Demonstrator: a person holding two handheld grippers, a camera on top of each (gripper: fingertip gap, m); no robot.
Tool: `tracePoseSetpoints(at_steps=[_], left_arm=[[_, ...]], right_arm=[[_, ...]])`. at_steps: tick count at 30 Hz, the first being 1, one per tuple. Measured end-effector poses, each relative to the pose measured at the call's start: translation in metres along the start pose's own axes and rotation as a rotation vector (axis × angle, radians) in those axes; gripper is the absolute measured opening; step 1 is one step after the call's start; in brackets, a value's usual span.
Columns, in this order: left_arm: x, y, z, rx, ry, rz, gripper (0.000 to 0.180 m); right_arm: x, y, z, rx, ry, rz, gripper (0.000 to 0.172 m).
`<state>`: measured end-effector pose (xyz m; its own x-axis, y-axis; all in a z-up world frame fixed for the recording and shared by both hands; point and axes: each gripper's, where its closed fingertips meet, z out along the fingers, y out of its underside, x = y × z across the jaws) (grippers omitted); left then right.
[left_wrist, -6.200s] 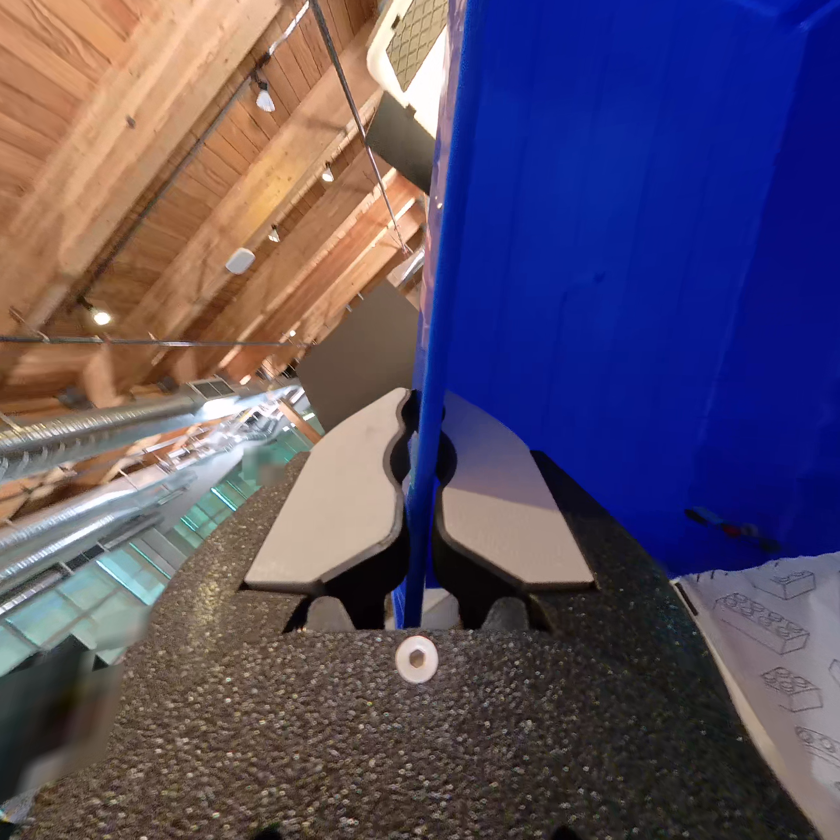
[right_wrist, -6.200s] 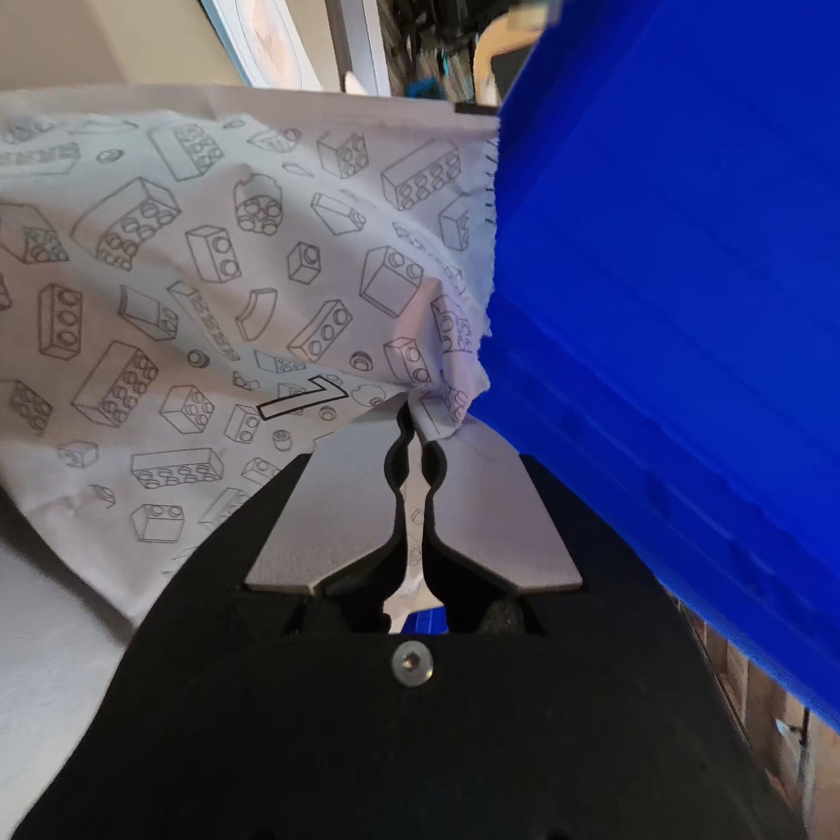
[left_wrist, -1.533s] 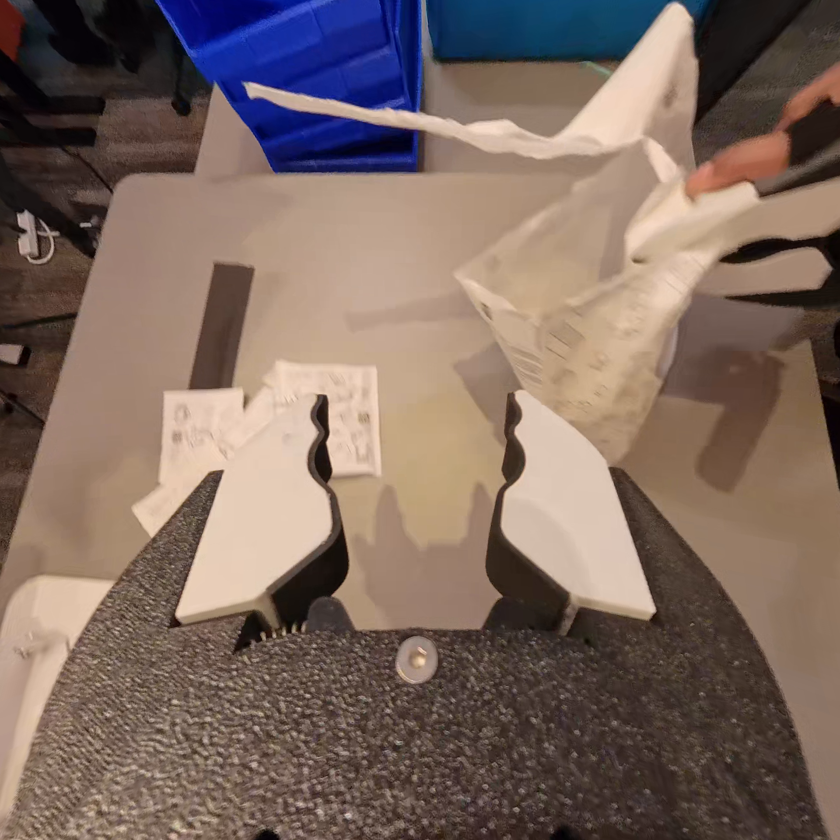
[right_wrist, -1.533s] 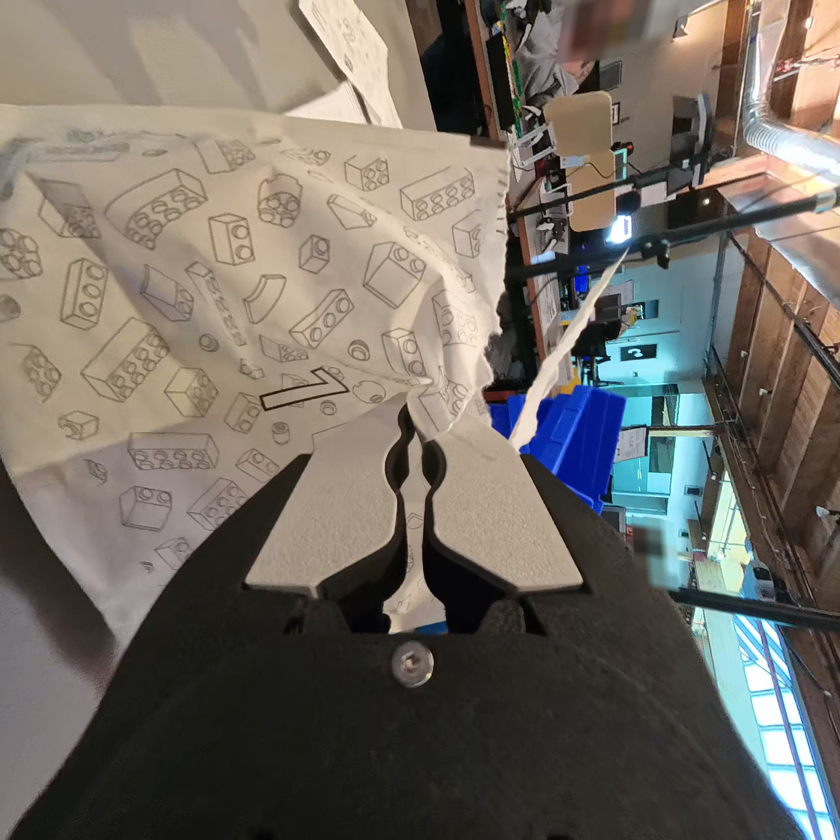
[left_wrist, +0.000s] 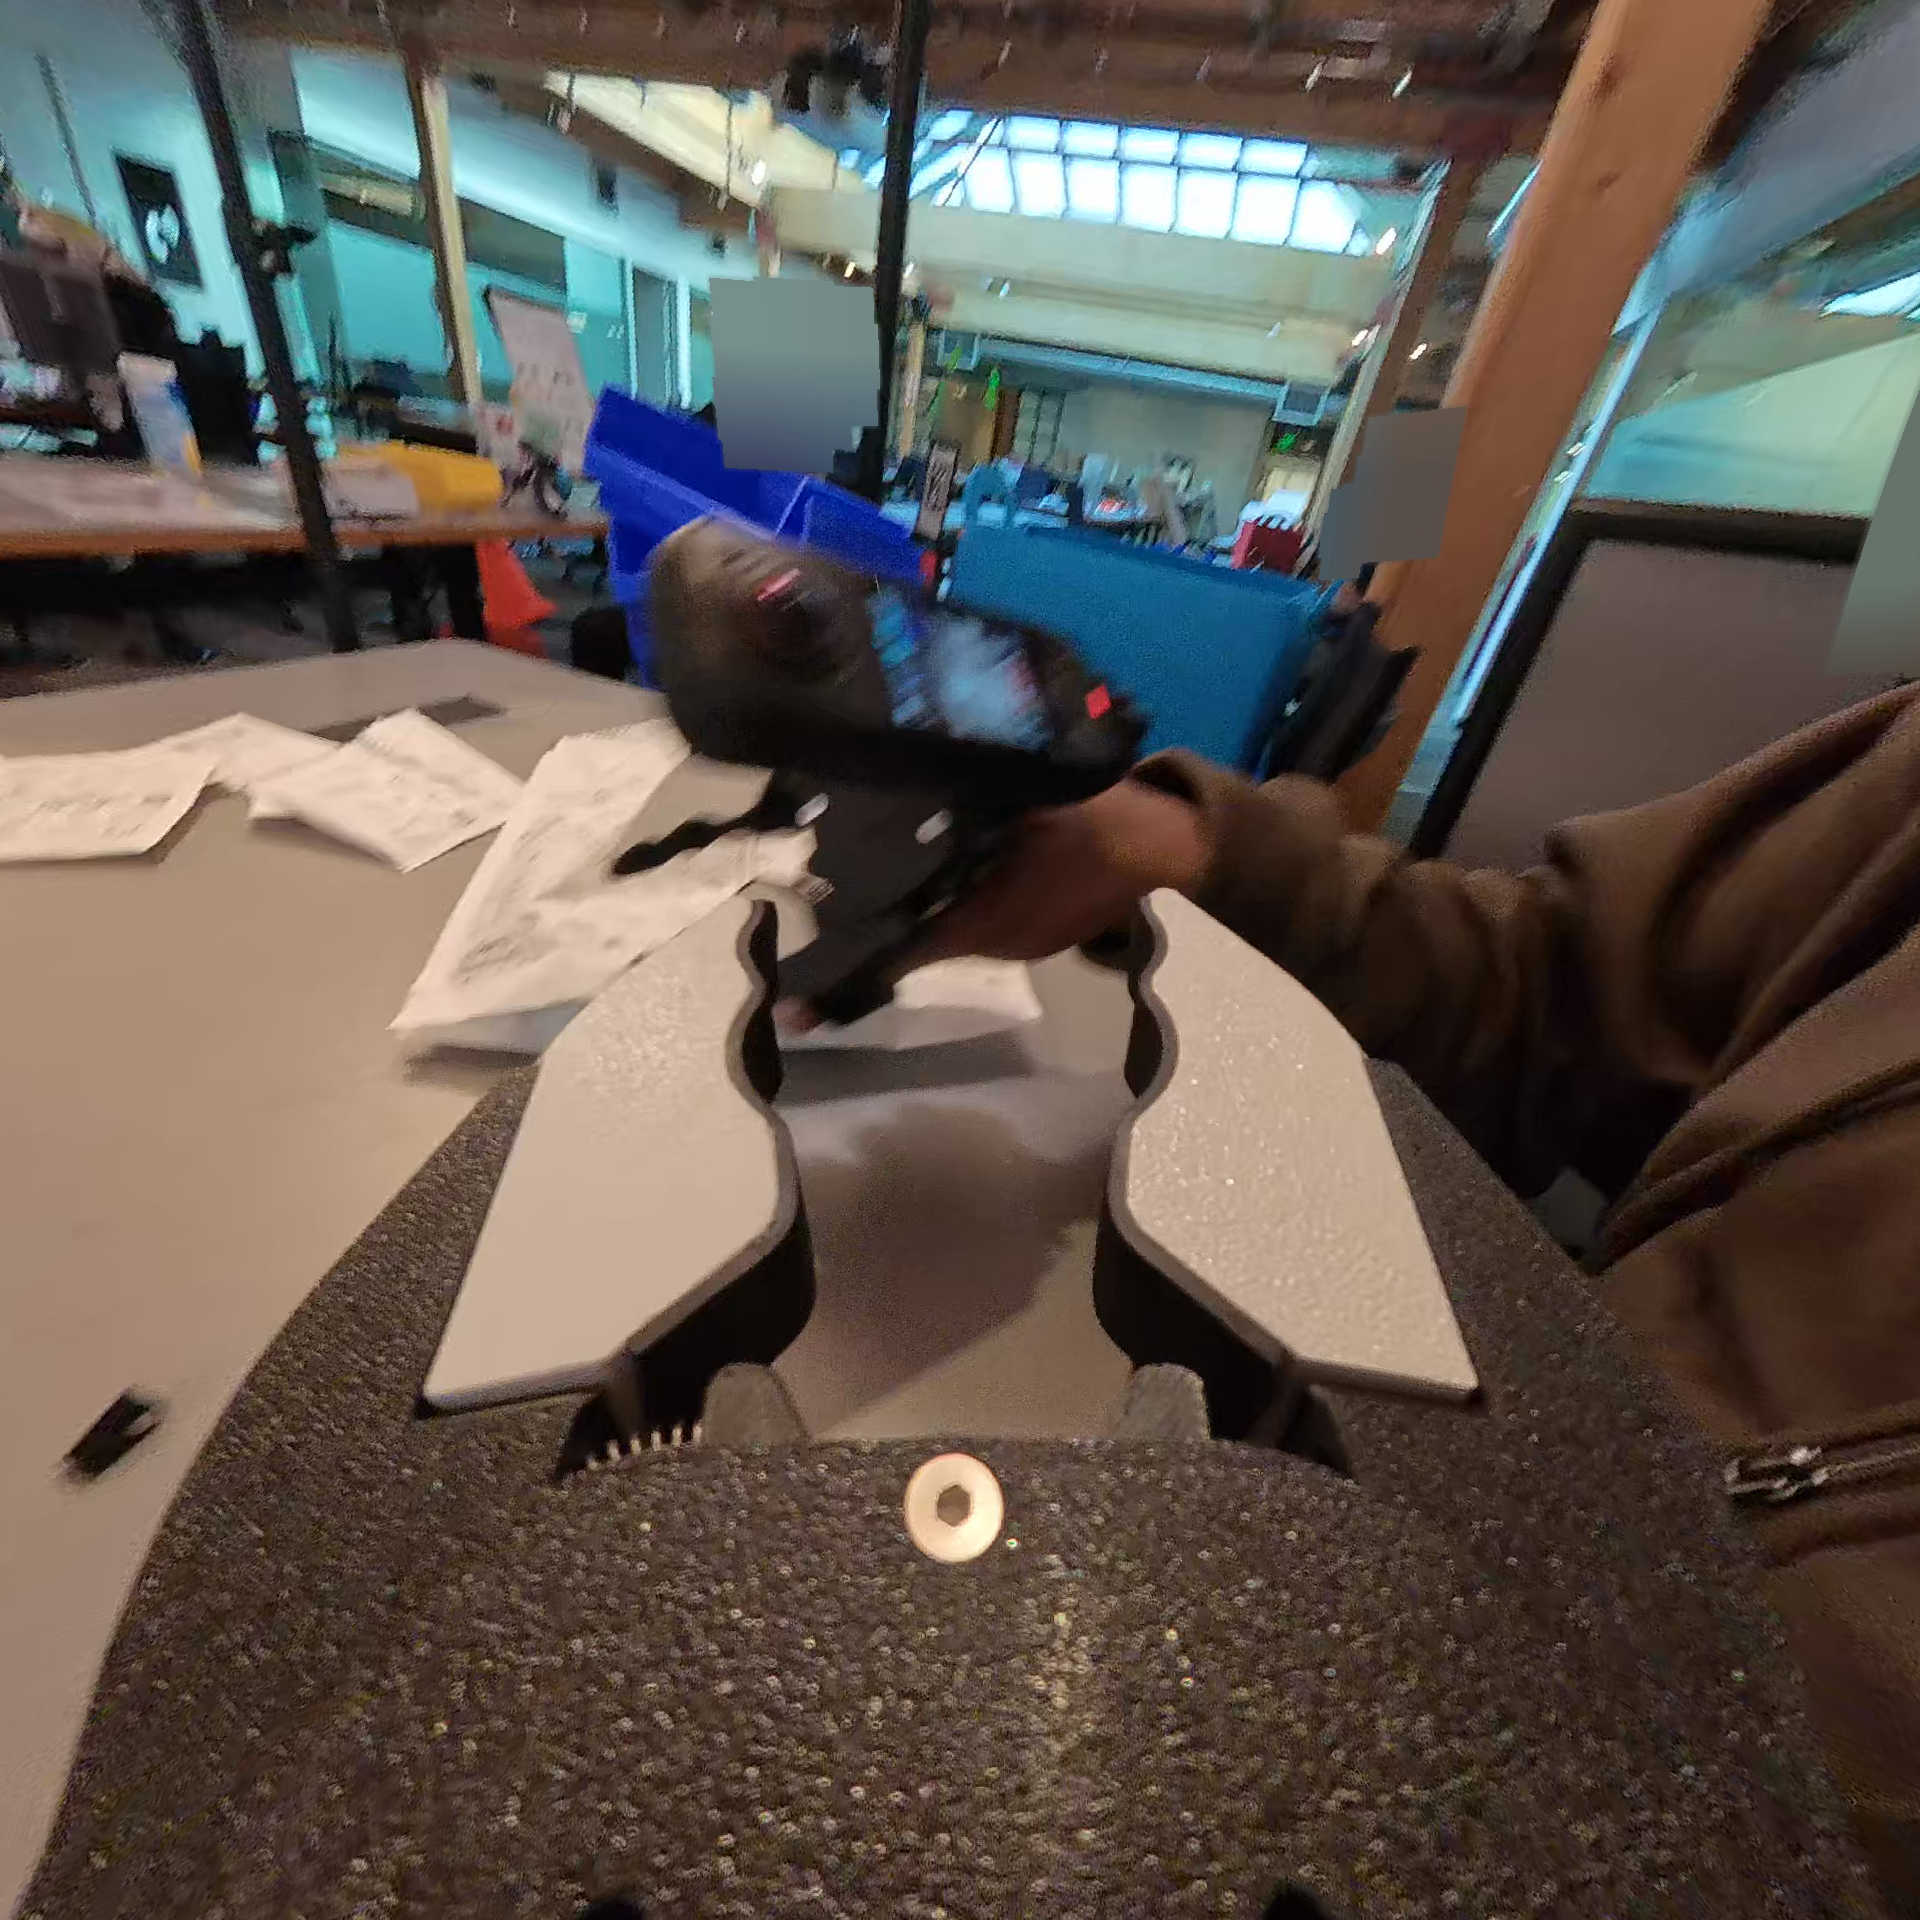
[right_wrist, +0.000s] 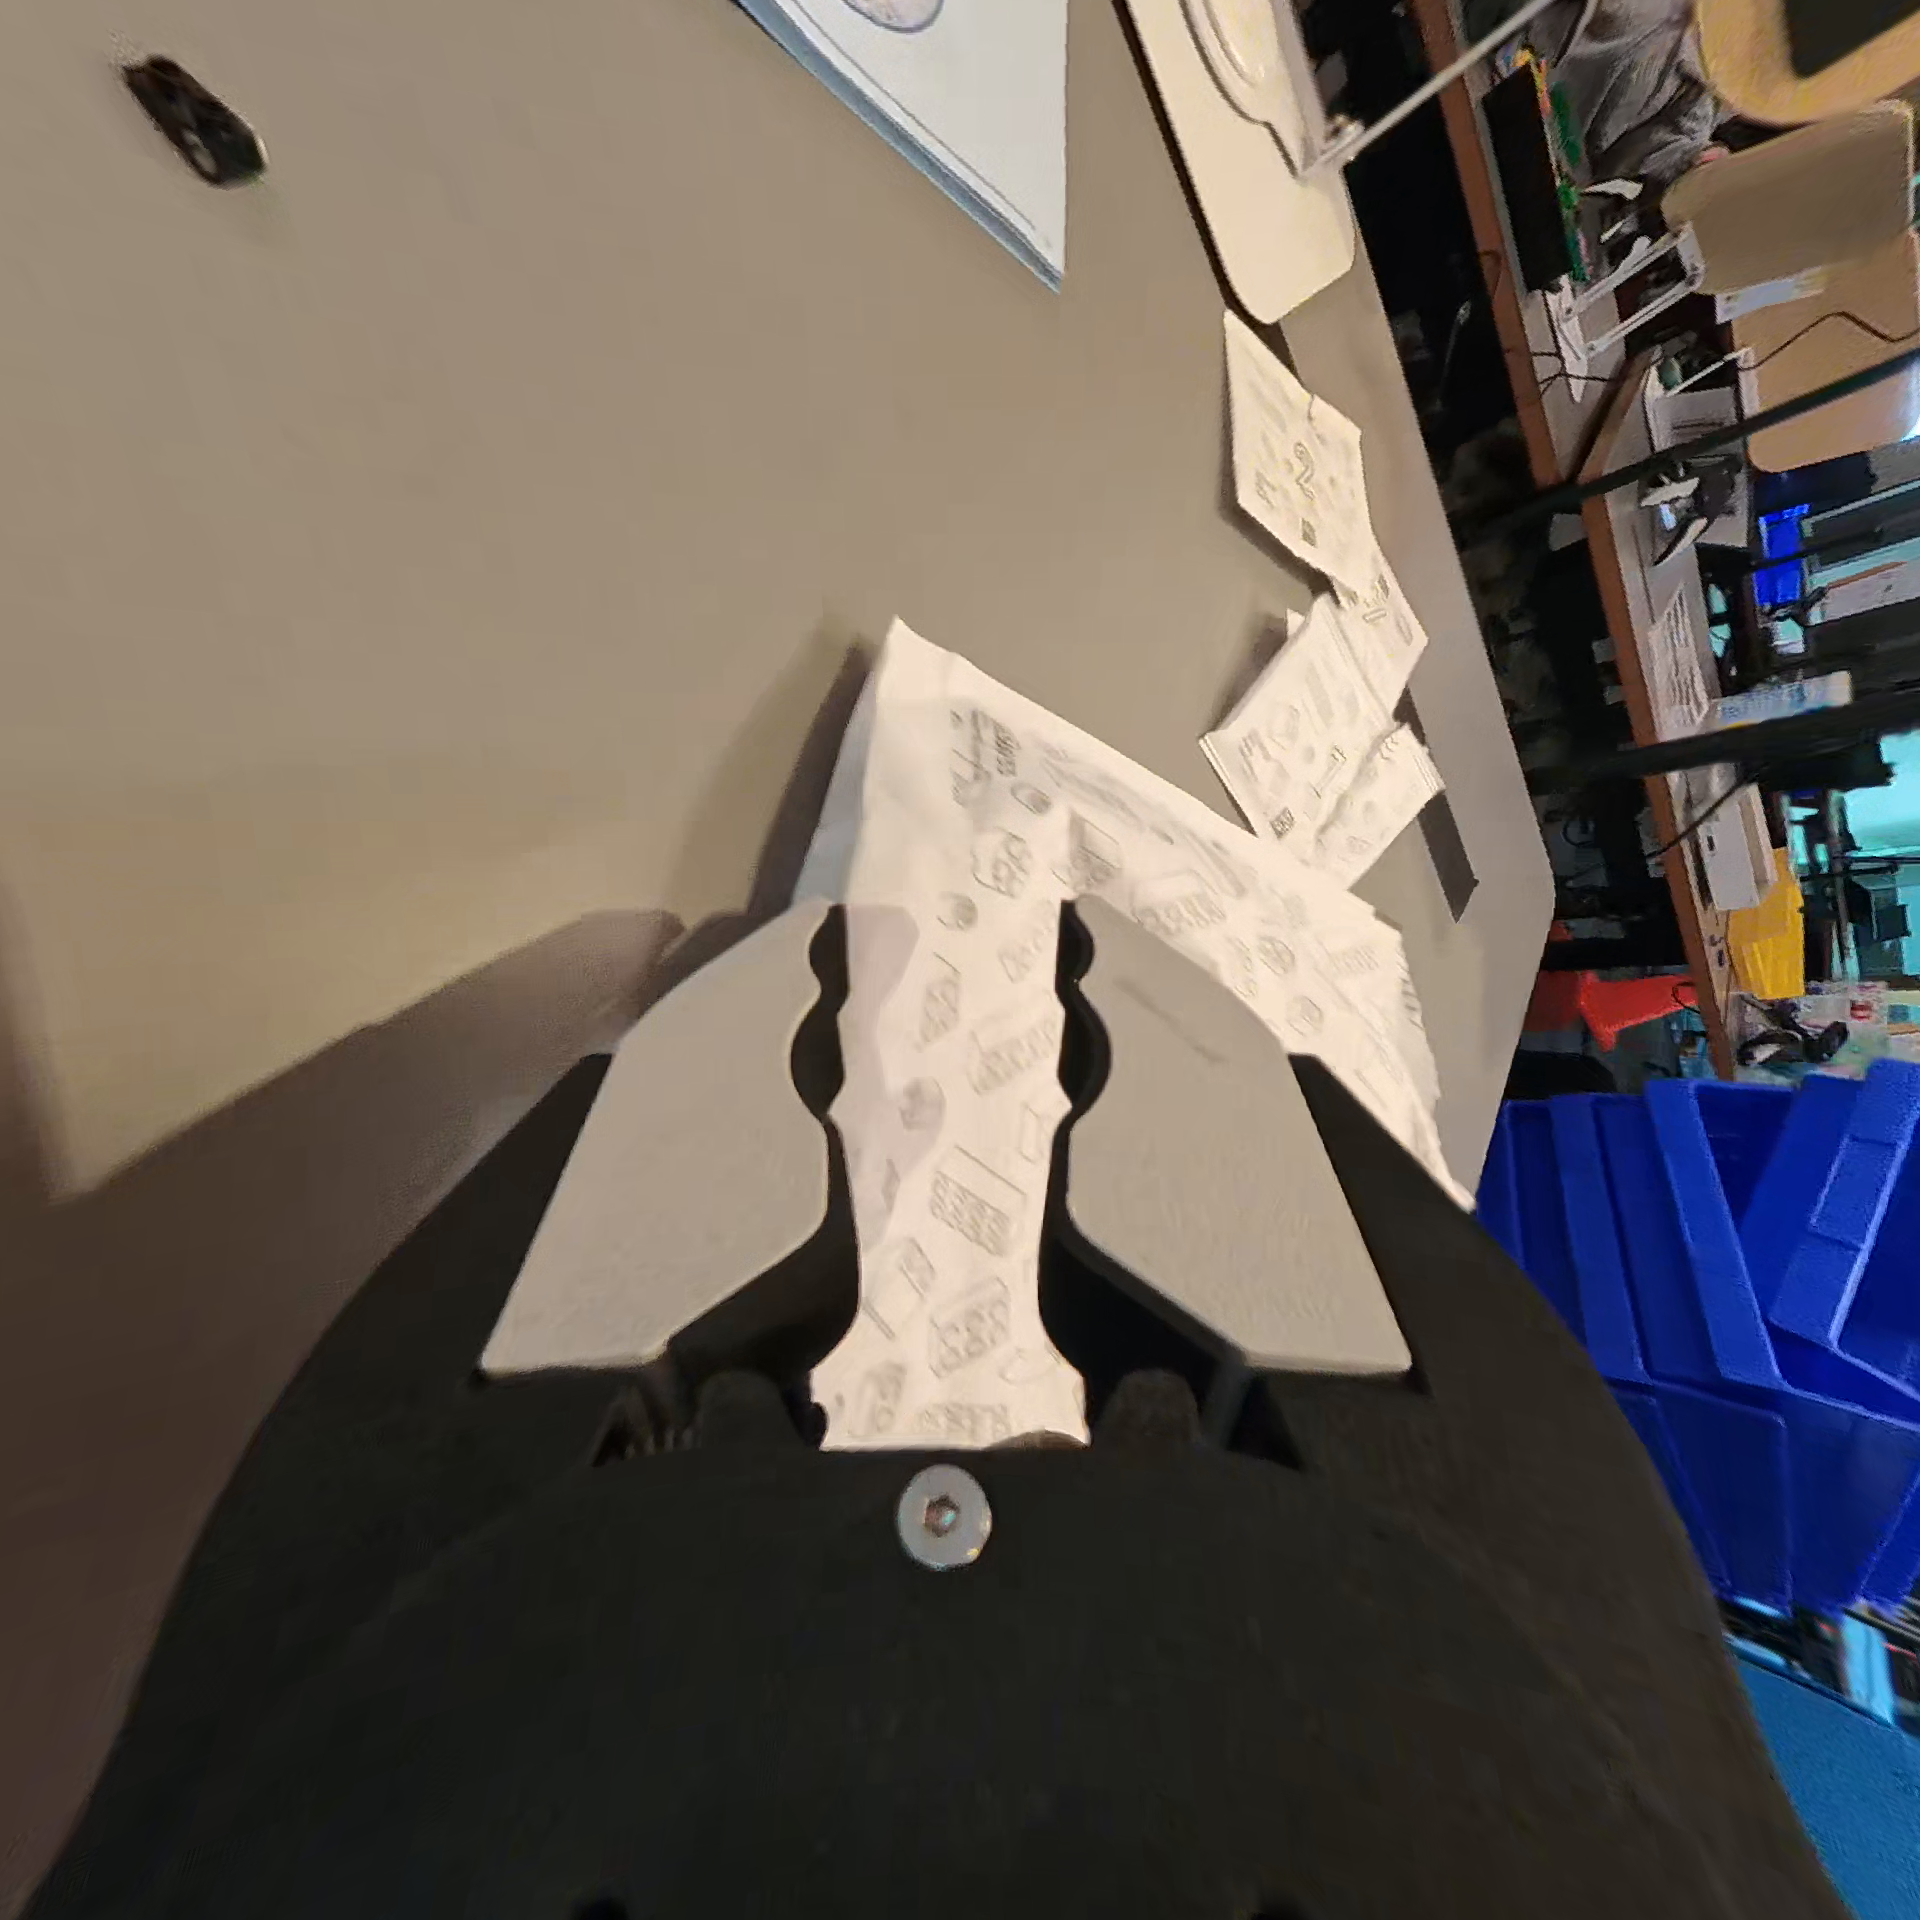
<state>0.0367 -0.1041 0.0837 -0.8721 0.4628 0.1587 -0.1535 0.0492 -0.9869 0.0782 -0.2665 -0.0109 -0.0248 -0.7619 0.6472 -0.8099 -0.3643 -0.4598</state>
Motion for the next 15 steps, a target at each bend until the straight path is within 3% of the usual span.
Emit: tracePoseSetpoints(at_steps=[5,9,15], left_arm=[[0.035,-0.01,0.007,0.074,0.022,0.046,0.065],[0.036,-0.004,0.016,0.005,0.021,0.004,0.077],[0.034,0.0,0.017,-0.005,0.029,-0.044,0.077]], right_arm=[[-0.017,-0.014,0.022,-0.08,0.055,-0.092,0.038],[-0.026,-0.022,0.031,-0.117,0.077,-0.167,0.039],[-0.036,-0.03,0.038,-0.131,0.072,-0.191,0.039]])
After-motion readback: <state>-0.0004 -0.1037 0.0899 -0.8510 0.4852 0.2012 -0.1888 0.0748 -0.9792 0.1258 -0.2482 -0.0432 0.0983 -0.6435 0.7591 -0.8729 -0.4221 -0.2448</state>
